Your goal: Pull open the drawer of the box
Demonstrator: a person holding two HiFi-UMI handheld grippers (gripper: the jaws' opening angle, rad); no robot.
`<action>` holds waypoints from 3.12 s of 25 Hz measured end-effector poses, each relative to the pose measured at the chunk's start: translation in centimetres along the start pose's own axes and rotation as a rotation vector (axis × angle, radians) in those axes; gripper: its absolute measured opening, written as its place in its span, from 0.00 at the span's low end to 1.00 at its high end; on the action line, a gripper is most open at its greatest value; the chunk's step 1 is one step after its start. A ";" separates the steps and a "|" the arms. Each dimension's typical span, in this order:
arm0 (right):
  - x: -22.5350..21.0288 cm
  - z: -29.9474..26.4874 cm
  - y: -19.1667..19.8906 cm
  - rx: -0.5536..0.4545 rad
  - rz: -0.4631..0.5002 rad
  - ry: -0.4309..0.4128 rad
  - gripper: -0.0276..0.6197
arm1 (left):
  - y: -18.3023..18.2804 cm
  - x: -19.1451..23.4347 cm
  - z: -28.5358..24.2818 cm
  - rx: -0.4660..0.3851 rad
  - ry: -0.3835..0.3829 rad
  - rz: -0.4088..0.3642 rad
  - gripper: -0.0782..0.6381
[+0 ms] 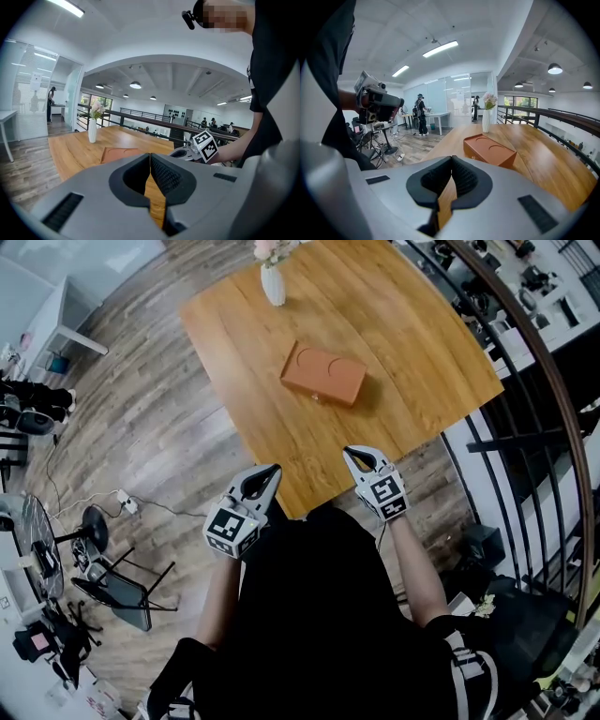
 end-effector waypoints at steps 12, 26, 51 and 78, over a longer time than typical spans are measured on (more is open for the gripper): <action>-1.6 -6.2 1.2 0.046 -0.142 0.110 0.07 | -3.4 5.4 -2.4 0.008 0.151 -0.061 0.14; -5.2 -17.5 1.7 0.087 -0.318 0.191 0.07 | -2.3 13.4 -4.4 0.065 0.227 -0.008 0.14; -9.9 -24.5 6.0 0.128 -0.564 0.274 0.16 | -0.5 14.4 -5.5 0.112 0.243 0.051 0.14; -10.8 -25.6 6.1 0.006 -0.998 0.250 0.18 | 0.5 14.3 -5.9 0.136 0.283 0.052 0.14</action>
Point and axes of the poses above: the fingertips, and each gripper's own axes: z backward along the fingers, x to its left, y out of its underside, the point moved 4 cm from there along z, backward along the fingers
